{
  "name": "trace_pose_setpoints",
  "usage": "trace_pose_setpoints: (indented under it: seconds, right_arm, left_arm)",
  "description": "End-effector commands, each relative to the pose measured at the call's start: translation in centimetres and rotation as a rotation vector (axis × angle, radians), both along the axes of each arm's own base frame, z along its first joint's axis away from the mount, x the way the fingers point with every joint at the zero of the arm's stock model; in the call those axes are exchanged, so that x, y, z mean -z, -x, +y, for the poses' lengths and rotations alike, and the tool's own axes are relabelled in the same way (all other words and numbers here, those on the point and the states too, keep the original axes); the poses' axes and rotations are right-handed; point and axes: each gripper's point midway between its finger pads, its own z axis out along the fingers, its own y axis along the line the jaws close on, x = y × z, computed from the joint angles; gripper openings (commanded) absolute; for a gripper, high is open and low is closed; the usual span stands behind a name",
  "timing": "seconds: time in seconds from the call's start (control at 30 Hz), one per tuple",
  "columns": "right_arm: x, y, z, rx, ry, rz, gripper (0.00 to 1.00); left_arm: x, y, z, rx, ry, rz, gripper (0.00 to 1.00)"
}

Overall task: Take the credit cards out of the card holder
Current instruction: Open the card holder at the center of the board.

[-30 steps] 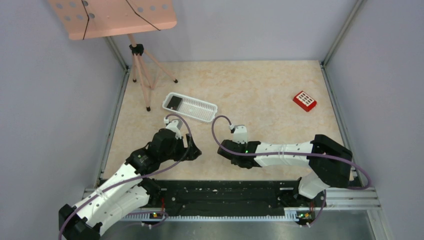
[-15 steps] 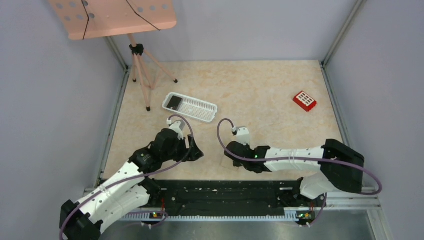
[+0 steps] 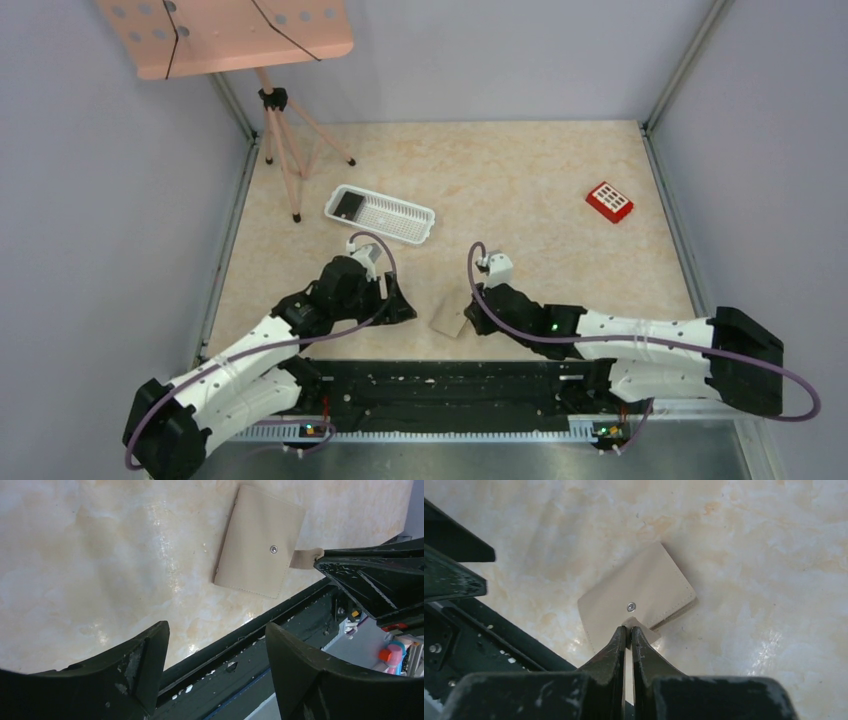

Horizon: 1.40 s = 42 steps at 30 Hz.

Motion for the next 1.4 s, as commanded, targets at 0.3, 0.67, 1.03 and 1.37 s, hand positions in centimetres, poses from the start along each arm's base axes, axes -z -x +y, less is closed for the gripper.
trace_pose_setpoints:
  seconds: [0.3,0.67,1.03,1.37]
  right_arm:
    - [-4.7,-0.5,0.5,-0.065,-0.246,-0.084,0.00]
    - [-6.9,-0.4,1.2,-0.088,-0.357,-0.104,0.00]
    - [-6.1,-0.7,0.8,-0.077,-0.339,-0.093,0.00]
    - [-5.4,-0.8,-0.8,-0.042,-0.317,-0.094,0.00]
  left_arm:
    - [-0.3,0.0,-2.8,0.086,0.101,-0.022,0.84]
    - [-1.1,-0.5,-4.9,0.153,0.128,-0.057,0.85]
    - [-0.5,-0.6,-5.5,0.163,0.126,-0.051,0.84]
    - [0.3,-1.0,-5.8,0.162,0.105,-0.033,0.80]
